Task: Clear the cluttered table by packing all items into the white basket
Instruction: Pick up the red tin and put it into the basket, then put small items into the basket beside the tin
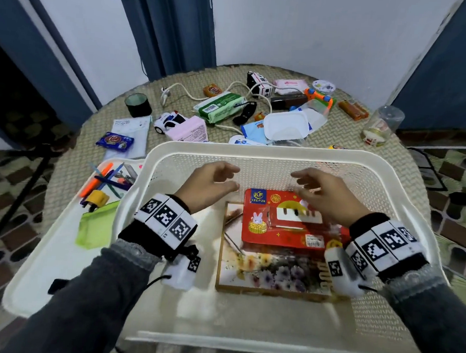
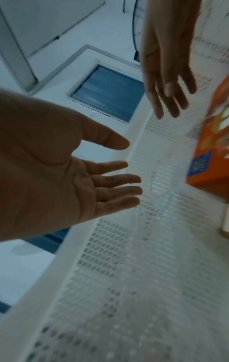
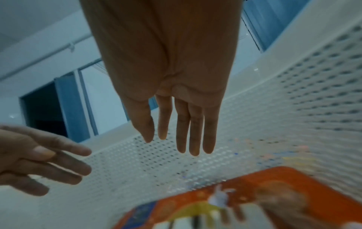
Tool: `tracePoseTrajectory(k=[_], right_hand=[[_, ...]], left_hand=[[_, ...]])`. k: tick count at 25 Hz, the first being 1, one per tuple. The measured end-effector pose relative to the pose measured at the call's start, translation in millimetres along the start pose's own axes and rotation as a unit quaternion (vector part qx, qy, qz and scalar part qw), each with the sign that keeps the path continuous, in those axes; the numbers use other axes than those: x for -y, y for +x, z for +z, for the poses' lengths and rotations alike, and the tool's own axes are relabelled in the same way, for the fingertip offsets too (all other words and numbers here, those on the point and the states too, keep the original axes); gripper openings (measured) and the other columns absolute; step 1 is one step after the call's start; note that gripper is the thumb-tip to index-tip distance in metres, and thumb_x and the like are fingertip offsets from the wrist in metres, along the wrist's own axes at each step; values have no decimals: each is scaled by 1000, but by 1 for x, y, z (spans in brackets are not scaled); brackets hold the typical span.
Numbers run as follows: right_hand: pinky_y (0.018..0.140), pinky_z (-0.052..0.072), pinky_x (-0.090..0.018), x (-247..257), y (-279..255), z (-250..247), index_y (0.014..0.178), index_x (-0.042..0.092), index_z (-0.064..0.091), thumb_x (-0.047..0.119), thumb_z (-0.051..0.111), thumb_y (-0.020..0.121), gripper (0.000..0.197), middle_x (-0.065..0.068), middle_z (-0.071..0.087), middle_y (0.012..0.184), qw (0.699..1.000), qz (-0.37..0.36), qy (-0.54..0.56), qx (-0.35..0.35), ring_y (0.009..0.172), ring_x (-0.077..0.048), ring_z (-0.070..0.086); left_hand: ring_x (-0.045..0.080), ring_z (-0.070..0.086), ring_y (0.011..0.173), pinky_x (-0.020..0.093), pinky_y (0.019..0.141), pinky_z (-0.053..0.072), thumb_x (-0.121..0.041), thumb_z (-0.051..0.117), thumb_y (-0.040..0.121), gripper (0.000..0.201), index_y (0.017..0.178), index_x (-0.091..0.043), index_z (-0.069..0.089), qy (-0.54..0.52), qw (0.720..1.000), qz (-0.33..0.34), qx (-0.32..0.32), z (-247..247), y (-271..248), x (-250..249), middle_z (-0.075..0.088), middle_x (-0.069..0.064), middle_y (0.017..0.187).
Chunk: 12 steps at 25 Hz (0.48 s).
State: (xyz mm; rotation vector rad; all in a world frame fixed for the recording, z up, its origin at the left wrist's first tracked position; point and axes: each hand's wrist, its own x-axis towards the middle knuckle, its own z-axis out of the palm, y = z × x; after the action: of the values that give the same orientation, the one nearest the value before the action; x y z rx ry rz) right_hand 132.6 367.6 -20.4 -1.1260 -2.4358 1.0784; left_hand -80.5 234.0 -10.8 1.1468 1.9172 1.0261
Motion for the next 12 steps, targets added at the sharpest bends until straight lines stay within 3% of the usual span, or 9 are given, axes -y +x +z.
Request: tracePoseTrajectory(k=[2,5,9,12], right_hand=[[86,51,-28,25,4,7,122,17,58,18,62,91,31,-6,64,109,999,-36,21,17,98,-15,60],[66,47,-13,69,4,20,120,20,58,24,60,92,28,2,63,100,993,-89,53,53,86,-7,59],[69,45,-20,133,-2,48,117,20,61,28,61,91,27,6,63,90,977,-167,104,82,76,-6,58],[75,49,-30,180,-11,77,115,20,62,28,61,91,26,3,64,87,967,-194,136,94,82,-13,61]], left_hand=[[17,60,106,29,98,46,-7,66,85,25,110,-11,65,28,999,33,-15,-26,-14,-16,66,2,110],[15,62,104,28,97,47,-10,64,88,22,109,-14,66,61,995,52,-62,-70,-40,-35,68,2,110],[7,63,91,21,94,47,0,60,89,20,105,-10,66,21,987,66,-145,-125,-96,-38,68,0,99],[-3,61,83,10,83,47,2,59,89,20,107,-6,65,17,977,62,-205,-158,-140,-20,67,2,97]])
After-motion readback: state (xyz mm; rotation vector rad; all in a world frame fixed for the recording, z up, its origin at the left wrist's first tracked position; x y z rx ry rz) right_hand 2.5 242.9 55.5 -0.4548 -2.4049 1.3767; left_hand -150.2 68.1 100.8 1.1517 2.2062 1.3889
